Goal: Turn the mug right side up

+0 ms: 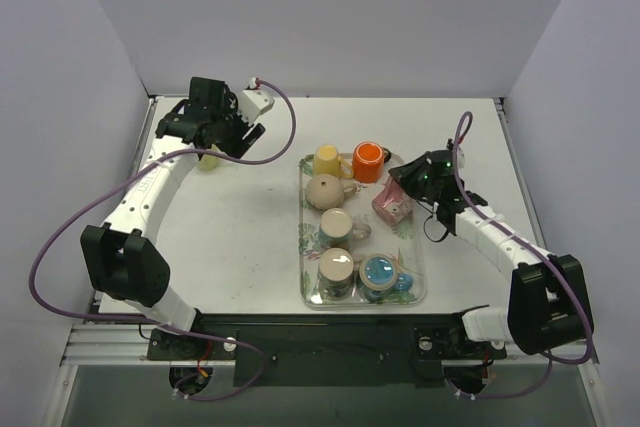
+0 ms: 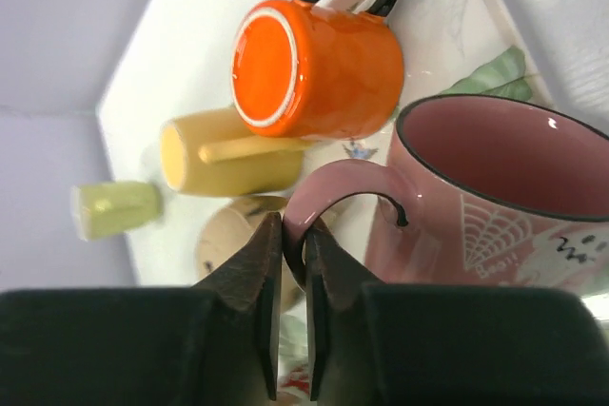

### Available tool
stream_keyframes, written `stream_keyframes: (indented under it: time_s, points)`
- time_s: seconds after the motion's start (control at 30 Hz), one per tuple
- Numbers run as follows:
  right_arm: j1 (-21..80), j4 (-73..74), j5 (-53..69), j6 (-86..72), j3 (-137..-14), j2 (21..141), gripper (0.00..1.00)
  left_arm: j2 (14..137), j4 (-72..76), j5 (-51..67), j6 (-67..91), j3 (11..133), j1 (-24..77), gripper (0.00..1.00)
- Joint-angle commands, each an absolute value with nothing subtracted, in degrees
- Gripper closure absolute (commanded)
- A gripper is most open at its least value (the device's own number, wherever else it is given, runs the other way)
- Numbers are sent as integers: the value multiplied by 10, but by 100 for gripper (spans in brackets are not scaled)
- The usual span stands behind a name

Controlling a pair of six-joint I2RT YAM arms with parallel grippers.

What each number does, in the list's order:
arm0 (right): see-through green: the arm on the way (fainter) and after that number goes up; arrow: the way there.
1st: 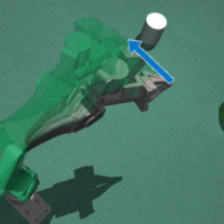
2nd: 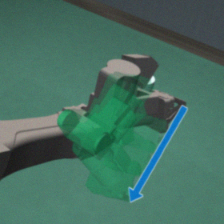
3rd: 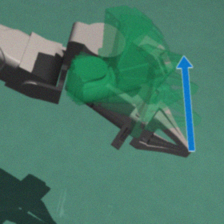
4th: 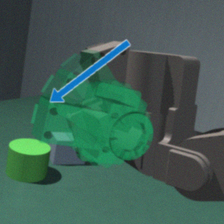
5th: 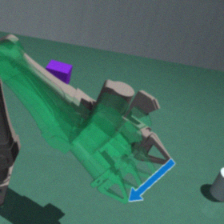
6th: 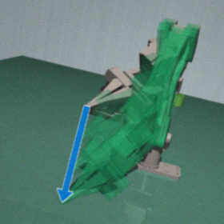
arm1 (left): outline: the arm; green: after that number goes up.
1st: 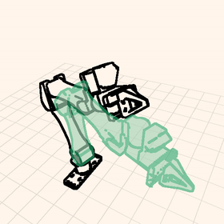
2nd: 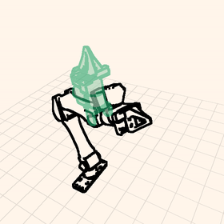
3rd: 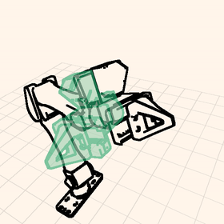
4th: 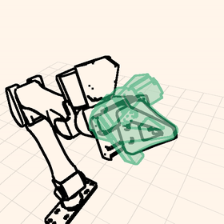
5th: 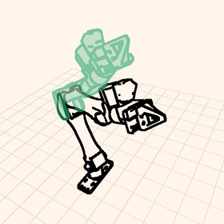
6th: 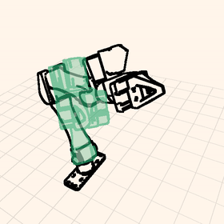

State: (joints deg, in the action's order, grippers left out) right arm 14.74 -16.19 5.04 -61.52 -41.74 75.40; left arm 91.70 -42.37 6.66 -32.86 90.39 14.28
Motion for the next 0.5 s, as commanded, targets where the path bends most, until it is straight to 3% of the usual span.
stream_keyframes:
  time_s: [0.0, 0.17, 0.33, 0.47]
  points:
    - [156, -195, 63, -481, -416, 715, 100, 895, -414, 73, -332, 914, 149, 26]
    - [148, -124, 54, -457, -443, 724, 100, 894, -413, 72, -333, 911, 150, 26]
    - [157, -235, 92, -416, -403, 690, 100, 894, -414, 76, -330, 911, 153, 26]
    - [181, -301, 123, -259, -367, 621, 100, 892, -448, 120, -345, 924, 155, 25]
